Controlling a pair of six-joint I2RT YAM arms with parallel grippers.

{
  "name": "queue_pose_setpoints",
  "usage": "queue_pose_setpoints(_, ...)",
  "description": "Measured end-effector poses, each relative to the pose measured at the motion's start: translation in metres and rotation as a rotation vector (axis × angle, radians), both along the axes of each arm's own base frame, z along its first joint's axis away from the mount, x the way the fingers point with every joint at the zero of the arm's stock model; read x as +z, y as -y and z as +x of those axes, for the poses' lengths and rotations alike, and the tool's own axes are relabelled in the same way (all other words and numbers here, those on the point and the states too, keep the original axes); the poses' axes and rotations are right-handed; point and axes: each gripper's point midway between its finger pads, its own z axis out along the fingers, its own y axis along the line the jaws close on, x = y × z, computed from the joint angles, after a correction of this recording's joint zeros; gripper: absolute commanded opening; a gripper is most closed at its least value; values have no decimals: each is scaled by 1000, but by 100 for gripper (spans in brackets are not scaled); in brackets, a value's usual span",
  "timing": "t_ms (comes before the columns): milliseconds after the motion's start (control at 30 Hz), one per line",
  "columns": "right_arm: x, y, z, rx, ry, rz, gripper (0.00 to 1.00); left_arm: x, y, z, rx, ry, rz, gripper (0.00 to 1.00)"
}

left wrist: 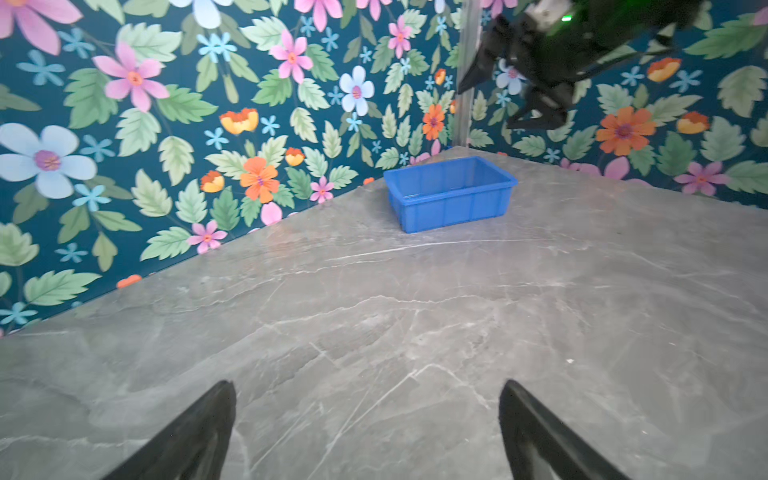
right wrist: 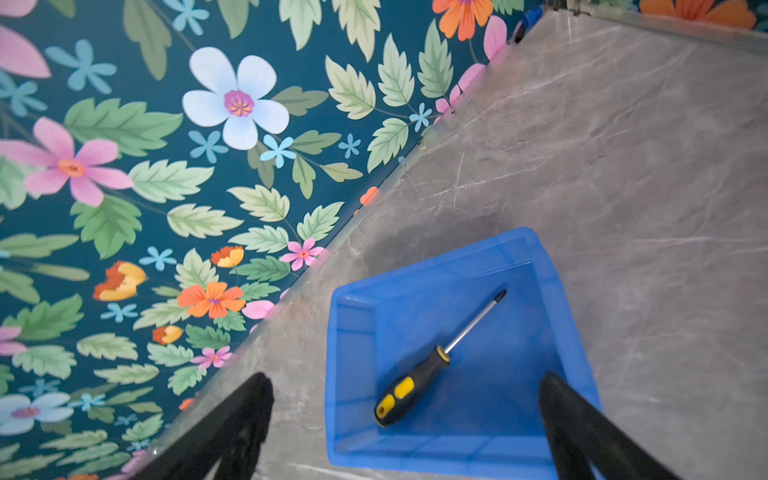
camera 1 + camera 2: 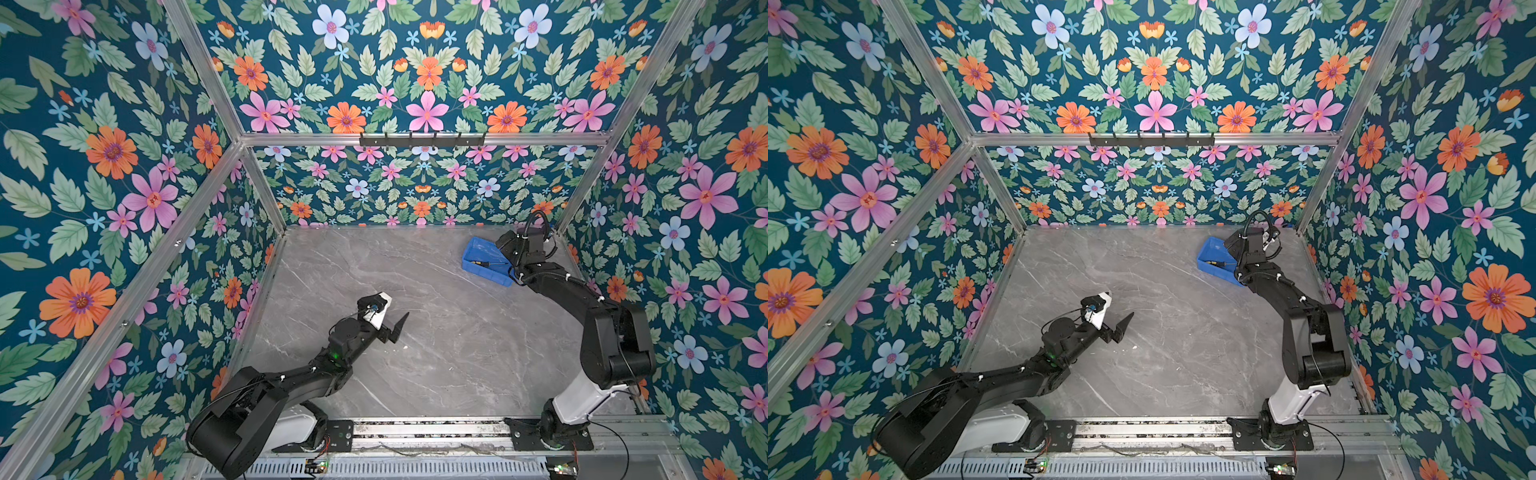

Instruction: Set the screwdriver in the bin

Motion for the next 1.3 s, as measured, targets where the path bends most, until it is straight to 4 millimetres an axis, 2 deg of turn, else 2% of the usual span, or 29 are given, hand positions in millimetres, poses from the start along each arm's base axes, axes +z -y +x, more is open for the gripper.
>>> queue_pose_setpoints(133,13,2,-23,75,55,-125,99,7,-30,16,93,7,-32,100)
queue_pose_setpoints(367,9,2,-69,217,88,-356,99,10,-93,36,323,-9,-101,100)
queue_pose_setpoints(433,6,6,-83,226,97,-422,99,14,-102,37,363,3,-104,100)
queue_pose_setpoints(567,-13,25,-106,202,60,-541,99,14,-127,42,461,18,-74,100)
queue_pose_setpoints(767,-27,70,-133,67,9,-602,99,-7,-158,44,578,-16,-9,100)
queue_pose_setpoints(967,-50,87,-145,0,-25,-581,99,-45,-184,42,677,-74,42,100)
queue_pose_setpoints(1067,-57,90,-143,-11,-33,-562,99,-49,-193,46,713,-63,38,100)
queue_pose_setpoints(1200,-66,83,-136,34,-27,-545,99,-48,-201,55,742,-35,22,100)
queue_pose_setpoints(1300,-84,79,-137,61,-39,-539,99,-60,-210,59,769,-43,20,99)
